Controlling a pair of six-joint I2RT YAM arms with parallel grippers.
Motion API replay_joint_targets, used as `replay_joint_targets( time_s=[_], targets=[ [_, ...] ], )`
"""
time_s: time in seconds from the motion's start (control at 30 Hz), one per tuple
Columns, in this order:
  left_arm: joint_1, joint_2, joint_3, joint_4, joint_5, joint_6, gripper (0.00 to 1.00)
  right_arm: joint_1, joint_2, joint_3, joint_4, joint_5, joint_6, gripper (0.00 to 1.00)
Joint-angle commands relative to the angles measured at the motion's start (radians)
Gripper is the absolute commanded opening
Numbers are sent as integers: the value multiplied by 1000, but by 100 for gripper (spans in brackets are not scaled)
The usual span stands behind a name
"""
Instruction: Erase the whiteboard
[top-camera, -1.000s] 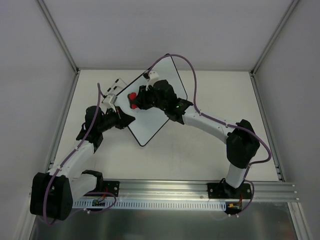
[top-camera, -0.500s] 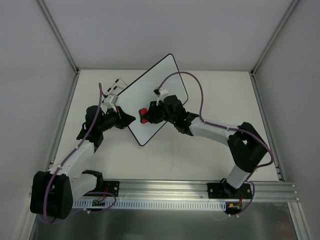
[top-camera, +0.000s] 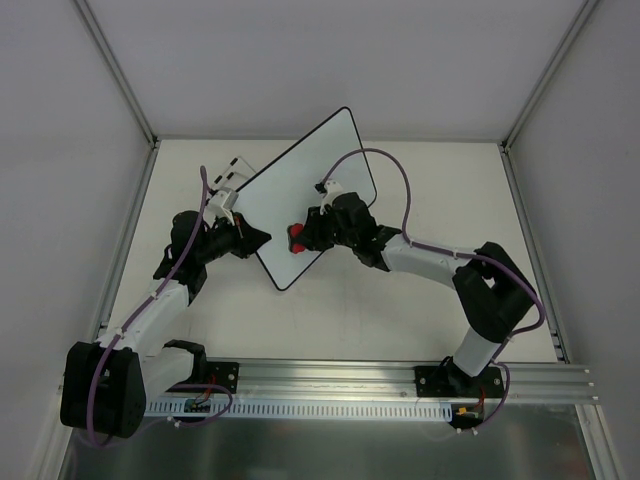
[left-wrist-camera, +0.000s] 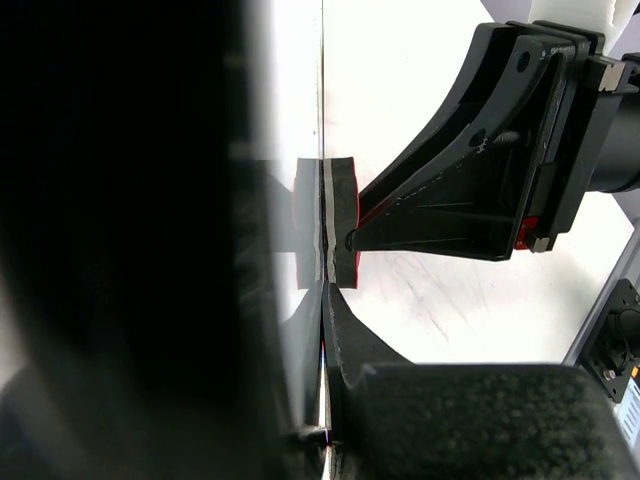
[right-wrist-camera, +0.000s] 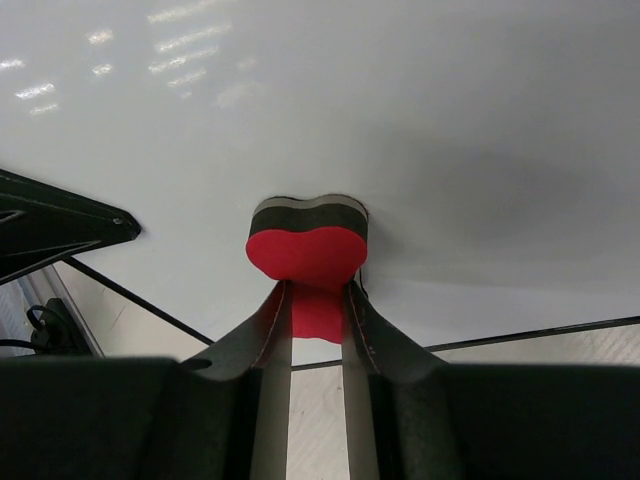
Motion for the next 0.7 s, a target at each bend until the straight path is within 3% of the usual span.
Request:
replay_joint_targets(
  time_s=[0.0, 0.27, 0.67],
  targets=[
    [-55, -4, 19, -100, 175, 10, 0, -23, 11, 83, 7, 100, -40, 0],
    [-55, -16, 14, -102, 168, 10, 0, -144, 25, 112, 13, 126, -21, 0],
    [-55, -12, 16, -103, 152, 8, 0, -349, -10, -64, 10, 160, -8, 0]
  ],
)
